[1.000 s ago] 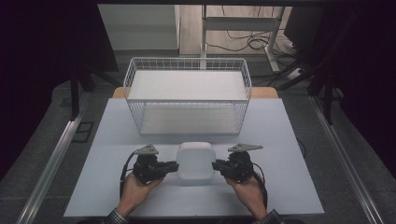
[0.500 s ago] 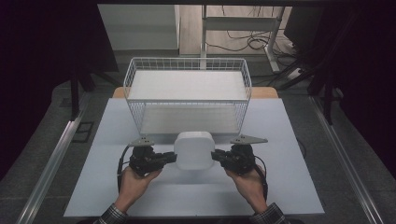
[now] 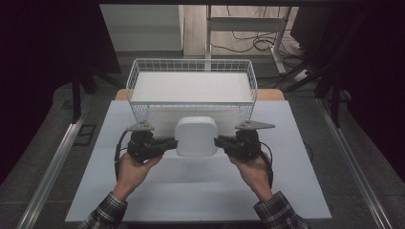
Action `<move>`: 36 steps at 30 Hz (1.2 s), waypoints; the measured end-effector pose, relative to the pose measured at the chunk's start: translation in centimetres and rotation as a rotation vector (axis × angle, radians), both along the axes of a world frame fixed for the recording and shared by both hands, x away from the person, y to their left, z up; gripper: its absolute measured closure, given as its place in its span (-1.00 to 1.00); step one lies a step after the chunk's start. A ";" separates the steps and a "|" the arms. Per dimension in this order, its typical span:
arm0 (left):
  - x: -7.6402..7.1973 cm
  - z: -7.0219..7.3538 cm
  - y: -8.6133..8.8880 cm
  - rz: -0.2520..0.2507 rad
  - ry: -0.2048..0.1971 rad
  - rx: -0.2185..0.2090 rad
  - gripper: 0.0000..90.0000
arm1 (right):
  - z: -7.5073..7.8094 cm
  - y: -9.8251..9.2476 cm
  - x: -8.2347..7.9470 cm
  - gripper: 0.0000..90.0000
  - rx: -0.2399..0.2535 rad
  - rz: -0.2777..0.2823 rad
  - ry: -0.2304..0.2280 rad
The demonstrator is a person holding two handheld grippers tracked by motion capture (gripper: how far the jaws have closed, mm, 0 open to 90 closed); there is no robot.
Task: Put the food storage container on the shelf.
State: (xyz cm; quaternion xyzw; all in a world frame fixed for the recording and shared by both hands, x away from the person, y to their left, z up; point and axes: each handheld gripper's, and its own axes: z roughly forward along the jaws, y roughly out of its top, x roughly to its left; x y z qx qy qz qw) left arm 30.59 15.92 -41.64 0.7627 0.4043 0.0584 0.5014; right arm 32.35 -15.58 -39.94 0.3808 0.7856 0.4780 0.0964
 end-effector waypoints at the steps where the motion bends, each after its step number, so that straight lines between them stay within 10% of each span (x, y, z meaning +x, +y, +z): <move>1: 0.3 0.9 0.2 0.003 -0.012 0.005 0.79 | 0.7 0.2 0.4 0.72 0.008 0.001 -0.010; 23: 4.7 9.7 1.9 0.058 -0.102 0.020 0.78 | 9.0 2.4 5.2 0.72 0.045 -0.006 -0.096; 36: 8.5 11.2 1.9 0.098 -0.064 0.028 0.76 | 10.8 3.2 8.7 0.72 0.044 -0.043 -0.085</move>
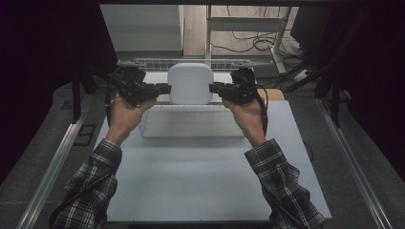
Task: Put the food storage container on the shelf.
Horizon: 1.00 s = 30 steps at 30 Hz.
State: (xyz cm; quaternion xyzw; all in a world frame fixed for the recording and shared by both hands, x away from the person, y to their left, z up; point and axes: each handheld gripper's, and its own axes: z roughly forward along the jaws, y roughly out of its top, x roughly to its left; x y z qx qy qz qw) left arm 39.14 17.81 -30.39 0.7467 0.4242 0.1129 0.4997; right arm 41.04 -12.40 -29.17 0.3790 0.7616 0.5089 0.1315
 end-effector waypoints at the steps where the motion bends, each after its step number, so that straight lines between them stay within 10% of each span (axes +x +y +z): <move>1: 0.0 0.0 0.0 0.000 0.000 0.000 0.75 | 0.0 0.0 0.0 0.72 0.000 0.000 0.000; 30: 2.7 -0.6 -1.1 0.016 0.040 -0.028 0.42 | -0.4 0.2 3.7 0.40 0.025 -0.034 0.098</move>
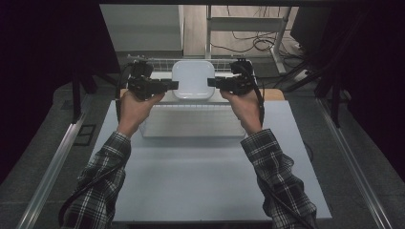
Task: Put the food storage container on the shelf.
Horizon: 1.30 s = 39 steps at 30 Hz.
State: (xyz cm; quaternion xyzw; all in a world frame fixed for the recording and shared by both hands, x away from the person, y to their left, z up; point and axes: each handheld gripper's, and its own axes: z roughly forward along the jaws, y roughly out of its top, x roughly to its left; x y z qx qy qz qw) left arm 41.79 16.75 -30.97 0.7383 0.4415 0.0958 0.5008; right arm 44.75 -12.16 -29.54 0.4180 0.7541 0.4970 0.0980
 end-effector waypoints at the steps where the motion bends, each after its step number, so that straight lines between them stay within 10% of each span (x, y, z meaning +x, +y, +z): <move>1: 0.1 0.0 0.0 0.001 0.002 -0.001 0.42 | 0.0 0.0 0.0 0.40 0.000 0.000 0.000; 28: 2.7 -0.3 -0.2 0.116 -0.005 0.003 -0.03 | -0.5 0.8 1.6 -0.02 -0.061 -0.067 -0.059; 39: 1.8 -0.5 -0.3 0.032 -0.058 -0.029 -0.58 | -0.9 -0.2 0.6 -0.52 -0.044 -0.022 -0.139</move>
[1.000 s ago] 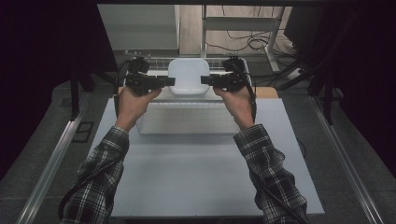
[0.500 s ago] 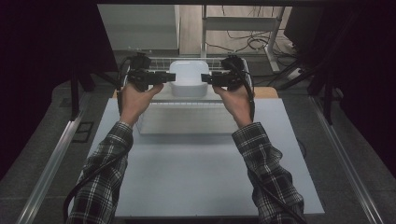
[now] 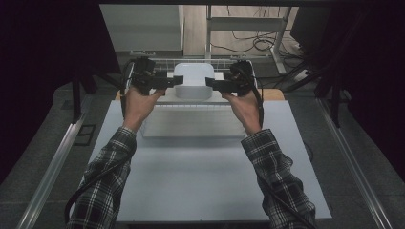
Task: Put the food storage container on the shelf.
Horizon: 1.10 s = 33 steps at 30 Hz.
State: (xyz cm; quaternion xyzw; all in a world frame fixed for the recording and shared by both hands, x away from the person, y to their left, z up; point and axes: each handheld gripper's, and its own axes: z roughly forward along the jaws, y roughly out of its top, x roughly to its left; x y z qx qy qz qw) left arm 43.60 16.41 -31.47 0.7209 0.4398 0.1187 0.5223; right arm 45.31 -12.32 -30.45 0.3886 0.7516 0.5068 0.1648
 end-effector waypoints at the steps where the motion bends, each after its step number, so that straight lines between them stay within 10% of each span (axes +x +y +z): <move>1: -0.2 -0.1 0.0 -0.009 -0.007 0.015 -0.66 | -0.2 -0.1 -0.3 -0.59 0.000 0.017 -0.004; 21: -3.8 -1.9 0.1 -0.113 -0.108 0.076 -0.87 | -1.4 -0.7 -2.7 -0.87 -0.048 0.099 -0.029; 33: -5.7 -3.6 0.2 -0.190 -0.090 0.086 -1.00 | -2.1 -0.8 -4.6 -0.91 -0.100 0.142 -0.060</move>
